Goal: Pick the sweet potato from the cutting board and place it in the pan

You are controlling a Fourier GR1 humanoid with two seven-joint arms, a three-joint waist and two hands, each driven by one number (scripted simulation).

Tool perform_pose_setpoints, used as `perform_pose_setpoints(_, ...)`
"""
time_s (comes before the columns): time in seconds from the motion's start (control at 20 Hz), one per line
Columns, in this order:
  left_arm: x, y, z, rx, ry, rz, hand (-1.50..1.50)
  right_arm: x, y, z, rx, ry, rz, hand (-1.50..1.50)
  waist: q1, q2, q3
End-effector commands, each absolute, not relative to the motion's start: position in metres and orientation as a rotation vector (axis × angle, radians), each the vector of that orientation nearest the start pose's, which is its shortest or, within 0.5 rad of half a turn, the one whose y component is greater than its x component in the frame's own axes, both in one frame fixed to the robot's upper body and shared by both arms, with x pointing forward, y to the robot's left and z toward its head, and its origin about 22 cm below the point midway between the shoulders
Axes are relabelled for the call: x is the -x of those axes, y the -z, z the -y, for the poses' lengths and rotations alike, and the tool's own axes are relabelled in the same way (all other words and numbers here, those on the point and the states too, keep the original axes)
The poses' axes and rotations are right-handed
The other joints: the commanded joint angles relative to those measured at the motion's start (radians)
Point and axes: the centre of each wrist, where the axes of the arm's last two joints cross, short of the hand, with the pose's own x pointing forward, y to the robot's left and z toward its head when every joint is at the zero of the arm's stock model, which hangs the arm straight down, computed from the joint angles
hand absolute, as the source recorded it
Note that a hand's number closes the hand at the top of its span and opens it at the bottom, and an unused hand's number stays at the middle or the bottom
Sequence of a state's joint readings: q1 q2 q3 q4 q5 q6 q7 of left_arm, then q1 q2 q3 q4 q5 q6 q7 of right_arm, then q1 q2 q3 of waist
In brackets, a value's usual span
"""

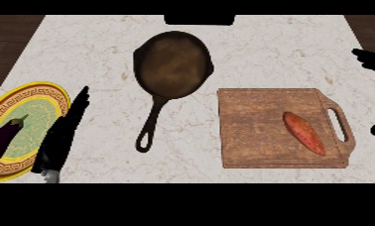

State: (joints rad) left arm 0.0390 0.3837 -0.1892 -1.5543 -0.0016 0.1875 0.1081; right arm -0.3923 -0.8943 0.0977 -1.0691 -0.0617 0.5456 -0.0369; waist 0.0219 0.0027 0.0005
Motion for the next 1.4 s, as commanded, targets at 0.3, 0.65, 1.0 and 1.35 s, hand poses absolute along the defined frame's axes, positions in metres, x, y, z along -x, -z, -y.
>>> perform_pose_setpoints(0.3, -0.226, -0.006, -0.295, -0.328, 0.261, 1.370, 0.00, -0.348, -0.158, 0.377, 0.209, -1.146, 1.023, -1.50, -0.015, -0.003, -0.001)
perform_pose_setpoints(0.65, -0.242, -0.017, -0.281, -0.319, 0.254, 1.383, 0.00, -0.364, -0.147, 0.328, 0.167, -1.237, 0.875, -1.50, -0.019, -0.002, -0.001)
perform_pose_setpoints(1.0, -0.207, 0.001, -0.264, -0.324, 0.264, 1.382, 0.00, -0.365, -0.144, 0.298, 0.237, -1.416, 0.702, -1.50, -0.011, -0.004, -0.001)
perform_pose_setpoints(1.35, -0.224, 0.000, -0.290, -0.344, 0.262, 1.390, 0.00, -0.352, -0.129, 0.280, 0.266, -1.477, 0.605, -1.50, -0.020, -0.004, -0.001)
